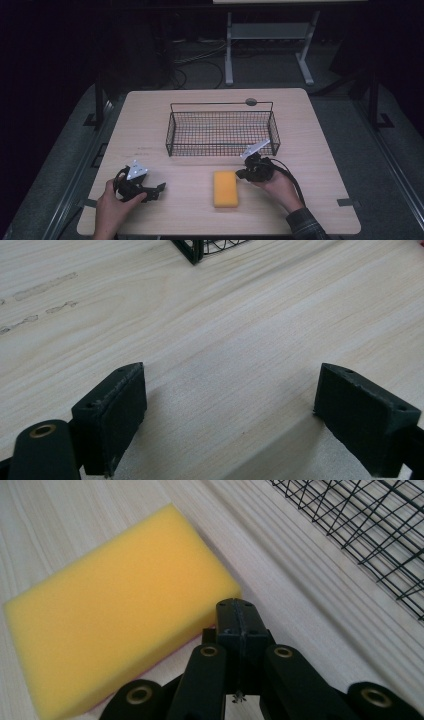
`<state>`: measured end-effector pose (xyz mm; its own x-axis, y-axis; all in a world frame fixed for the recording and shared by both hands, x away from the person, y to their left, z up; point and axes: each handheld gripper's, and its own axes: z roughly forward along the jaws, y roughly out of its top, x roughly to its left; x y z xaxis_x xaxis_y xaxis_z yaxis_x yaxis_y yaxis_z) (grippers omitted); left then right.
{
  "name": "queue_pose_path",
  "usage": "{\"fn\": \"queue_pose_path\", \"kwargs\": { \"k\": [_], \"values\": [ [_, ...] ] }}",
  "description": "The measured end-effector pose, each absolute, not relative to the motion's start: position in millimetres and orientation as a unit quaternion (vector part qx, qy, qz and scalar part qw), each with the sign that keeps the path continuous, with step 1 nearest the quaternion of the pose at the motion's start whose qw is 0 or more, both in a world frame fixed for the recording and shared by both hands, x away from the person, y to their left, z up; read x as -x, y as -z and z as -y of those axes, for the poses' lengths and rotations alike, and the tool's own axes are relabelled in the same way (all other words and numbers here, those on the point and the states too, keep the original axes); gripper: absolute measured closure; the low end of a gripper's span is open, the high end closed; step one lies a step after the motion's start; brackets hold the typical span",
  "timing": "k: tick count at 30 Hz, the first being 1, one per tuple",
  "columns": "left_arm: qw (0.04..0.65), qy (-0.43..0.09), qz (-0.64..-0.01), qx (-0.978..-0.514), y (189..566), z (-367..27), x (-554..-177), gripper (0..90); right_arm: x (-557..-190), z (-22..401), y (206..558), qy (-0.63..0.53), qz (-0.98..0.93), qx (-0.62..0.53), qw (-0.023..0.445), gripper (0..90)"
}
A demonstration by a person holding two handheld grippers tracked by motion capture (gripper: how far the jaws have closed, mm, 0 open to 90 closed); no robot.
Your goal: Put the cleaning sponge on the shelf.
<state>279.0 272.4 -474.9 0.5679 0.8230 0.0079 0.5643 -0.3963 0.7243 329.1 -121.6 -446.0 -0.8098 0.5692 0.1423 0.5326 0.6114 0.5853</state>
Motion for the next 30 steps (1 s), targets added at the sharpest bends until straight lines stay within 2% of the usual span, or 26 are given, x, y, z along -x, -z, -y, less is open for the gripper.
{"fn": "queue_pose_path", "kwargs": {
  "k": [30],
  "values": [
    [0.348,-0.186,-0.426,-0.814,475,-272,-279,12.6,-340,89,442,-0.315,-0.905,-0.285,0.021,89.7]
  ]
}}
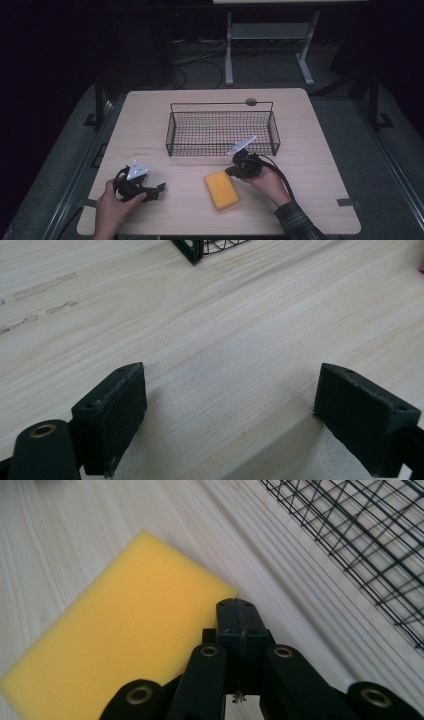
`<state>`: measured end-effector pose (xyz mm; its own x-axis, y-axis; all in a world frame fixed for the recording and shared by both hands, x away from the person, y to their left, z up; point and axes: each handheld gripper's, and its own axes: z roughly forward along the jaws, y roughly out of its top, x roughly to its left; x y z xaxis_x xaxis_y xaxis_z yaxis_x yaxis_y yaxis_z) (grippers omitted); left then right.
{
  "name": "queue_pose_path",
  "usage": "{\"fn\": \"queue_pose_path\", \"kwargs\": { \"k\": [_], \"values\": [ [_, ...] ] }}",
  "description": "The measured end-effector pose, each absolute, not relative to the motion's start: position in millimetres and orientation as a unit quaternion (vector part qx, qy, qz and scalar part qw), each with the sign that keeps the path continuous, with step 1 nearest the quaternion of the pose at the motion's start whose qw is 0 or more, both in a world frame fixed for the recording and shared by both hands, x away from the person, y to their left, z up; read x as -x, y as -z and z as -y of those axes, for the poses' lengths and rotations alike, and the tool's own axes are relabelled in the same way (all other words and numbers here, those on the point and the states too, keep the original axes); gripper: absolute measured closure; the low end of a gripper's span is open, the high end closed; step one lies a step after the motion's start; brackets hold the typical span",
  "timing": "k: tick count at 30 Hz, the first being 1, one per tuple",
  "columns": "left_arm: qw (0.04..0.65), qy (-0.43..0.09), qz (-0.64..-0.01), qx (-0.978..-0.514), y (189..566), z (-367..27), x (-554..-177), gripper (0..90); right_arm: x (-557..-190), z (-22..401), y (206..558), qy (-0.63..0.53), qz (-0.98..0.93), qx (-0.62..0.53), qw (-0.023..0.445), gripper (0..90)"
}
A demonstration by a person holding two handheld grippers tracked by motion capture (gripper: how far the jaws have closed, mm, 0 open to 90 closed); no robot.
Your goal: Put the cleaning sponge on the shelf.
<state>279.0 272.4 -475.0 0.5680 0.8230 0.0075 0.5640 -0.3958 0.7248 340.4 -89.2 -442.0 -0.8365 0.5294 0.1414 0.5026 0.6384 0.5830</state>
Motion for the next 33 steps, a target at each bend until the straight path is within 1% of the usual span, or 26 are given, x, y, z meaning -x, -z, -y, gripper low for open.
{"fn": "queue_pose_path", "kwargs": {
  "k": [20,33],
  "values": [
    [0.347,-0.186,-0.426,-0.815,475,-272,-279,12.6,-346,66,439,-0.309,-0.913,-0.268,0.016,89.7],
    [0.347,-0.186,-0.426,-0.815,475,-272,-279,12.6,-347,44,437,-0.304,-0.92,-0.247,0.011,89.6]
  ]
}}
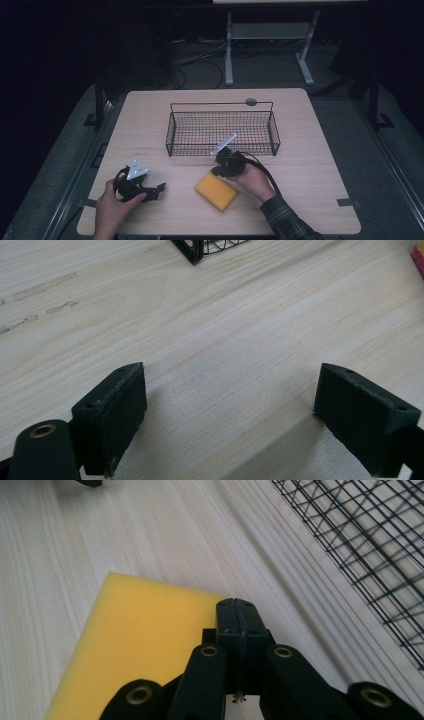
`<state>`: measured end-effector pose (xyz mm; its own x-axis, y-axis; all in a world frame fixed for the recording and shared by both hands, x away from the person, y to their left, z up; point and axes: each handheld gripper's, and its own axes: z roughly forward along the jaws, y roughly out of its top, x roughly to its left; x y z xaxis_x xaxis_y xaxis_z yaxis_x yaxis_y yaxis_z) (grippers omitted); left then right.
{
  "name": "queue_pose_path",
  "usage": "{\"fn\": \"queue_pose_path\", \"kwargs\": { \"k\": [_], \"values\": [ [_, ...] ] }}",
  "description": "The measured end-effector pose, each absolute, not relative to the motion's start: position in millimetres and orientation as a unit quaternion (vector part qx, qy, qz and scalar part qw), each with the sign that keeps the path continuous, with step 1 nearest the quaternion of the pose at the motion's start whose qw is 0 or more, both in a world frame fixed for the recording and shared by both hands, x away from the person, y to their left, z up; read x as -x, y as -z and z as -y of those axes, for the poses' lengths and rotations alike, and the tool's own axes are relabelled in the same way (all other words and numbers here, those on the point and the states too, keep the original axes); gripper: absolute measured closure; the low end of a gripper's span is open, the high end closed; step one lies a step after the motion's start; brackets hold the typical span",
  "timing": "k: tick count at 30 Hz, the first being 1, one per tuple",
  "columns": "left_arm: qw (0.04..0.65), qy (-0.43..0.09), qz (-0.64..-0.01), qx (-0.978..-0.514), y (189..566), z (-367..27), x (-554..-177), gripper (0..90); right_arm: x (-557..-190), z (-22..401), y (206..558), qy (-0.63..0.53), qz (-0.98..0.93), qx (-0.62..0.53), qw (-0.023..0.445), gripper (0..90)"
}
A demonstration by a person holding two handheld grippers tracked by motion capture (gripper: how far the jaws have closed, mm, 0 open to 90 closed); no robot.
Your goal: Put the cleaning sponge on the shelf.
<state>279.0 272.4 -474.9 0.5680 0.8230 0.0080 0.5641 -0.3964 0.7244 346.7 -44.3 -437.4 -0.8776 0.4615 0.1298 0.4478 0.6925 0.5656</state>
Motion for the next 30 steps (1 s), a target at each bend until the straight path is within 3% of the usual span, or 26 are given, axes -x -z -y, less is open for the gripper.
{"fn": "queue_pose_path", "kwargs": {
  "k": [12,26,30],
  "values": [
    [0.347,-0.187,-0.426,-0.815,475,-272,-279,12.6,-344,43,433,-0.297,-0.922,-0.249,0.015,87.7],
    [0.347,-0.187,-0.425,-0.815,475,-273,-279,12.6,-336,61,420,-0.284,-0.913,-0.293,0.015,40.8],
    [0.347,-0.187,-0.425,-0.815,475,-273,-279,12.6,-332,64,417,-0.283,-0.911,-0.298,0.017,33.0]
  ]
}}
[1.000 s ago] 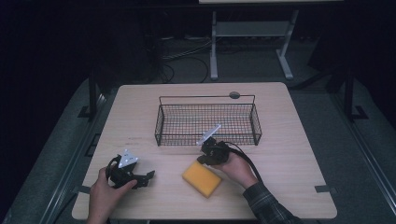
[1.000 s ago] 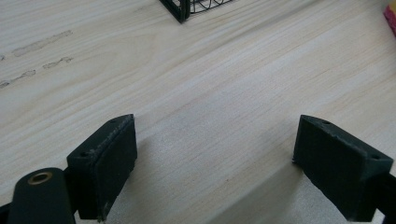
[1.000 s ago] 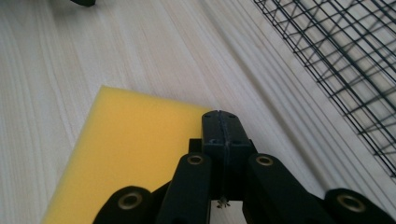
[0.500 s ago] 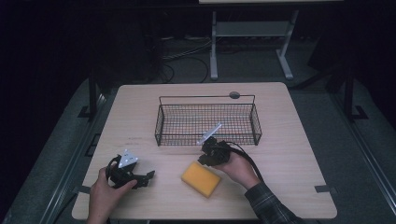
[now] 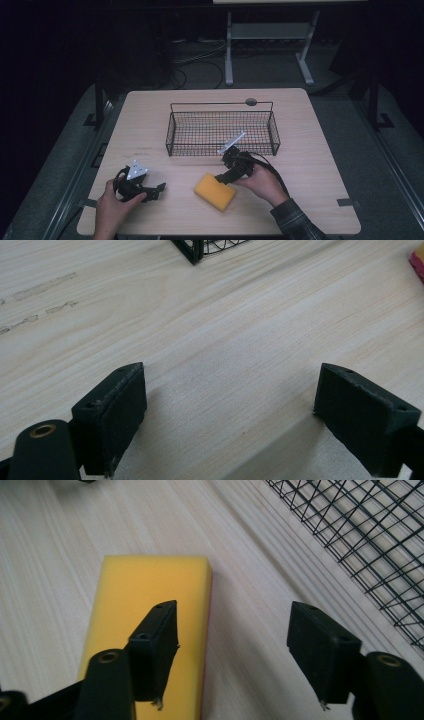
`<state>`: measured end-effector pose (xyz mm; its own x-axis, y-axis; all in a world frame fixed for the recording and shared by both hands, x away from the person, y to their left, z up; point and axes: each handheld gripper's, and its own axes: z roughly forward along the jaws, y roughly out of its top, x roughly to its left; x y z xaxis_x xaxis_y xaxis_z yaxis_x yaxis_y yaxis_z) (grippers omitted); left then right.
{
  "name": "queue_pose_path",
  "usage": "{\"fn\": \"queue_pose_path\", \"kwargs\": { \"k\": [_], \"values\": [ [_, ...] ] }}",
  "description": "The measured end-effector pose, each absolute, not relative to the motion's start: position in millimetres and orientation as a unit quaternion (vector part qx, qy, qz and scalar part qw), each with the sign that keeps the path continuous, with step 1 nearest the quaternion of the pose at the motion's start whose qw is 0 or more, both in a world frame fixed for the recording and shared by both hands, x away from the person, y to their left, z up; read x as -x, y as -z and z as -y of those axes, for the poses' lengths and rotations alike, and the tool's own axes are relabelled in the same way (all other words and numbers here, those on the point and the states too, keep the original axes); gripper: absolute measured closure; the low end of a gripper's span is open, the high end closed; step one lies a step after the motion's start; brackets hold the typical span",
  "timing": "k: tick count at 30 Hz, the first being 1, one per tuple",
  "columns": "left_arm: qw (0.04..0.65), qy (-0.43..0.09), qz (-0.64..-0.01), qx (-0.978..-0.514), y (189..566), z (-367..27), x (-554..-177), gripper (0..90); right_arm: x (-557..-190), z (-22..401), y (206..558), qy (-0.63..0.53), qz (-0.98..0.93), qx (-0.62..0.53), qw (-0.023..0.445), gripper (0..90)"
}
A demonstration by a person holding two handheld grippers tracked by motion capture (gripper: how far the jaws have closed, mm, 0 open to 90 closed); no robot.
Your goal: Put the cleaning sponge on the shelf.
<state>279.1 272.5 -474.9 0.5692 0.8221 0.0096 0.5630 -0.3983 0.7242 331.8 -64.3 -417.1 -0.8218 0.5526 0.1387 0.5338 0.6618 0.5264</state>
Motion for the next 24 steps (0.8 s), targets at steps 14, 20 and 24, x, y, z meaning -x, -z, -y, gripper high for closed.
{"fn": "queue_pose_path", "kwargs": {
  "k": [14,20,24],
  "values": [
    [0.348,-0.186,-0.427,-0.813,475,-272,-279,12.6,-312,61,415,-0.267,-0.913,-0.308,0.018,6.9],
    [0.348,-0.186,-0.427,-0.813,475,-272,-279,12.6,-306,56,417,-0.264,-0.915,-0.306,0.011,2.5],
    [0.348,-0.186,-0.427,-0.813,475,-272,-279,12.6,-302,52,419,-0.26,-0.918,-0.298,0.008,2.3]
  ]
}}
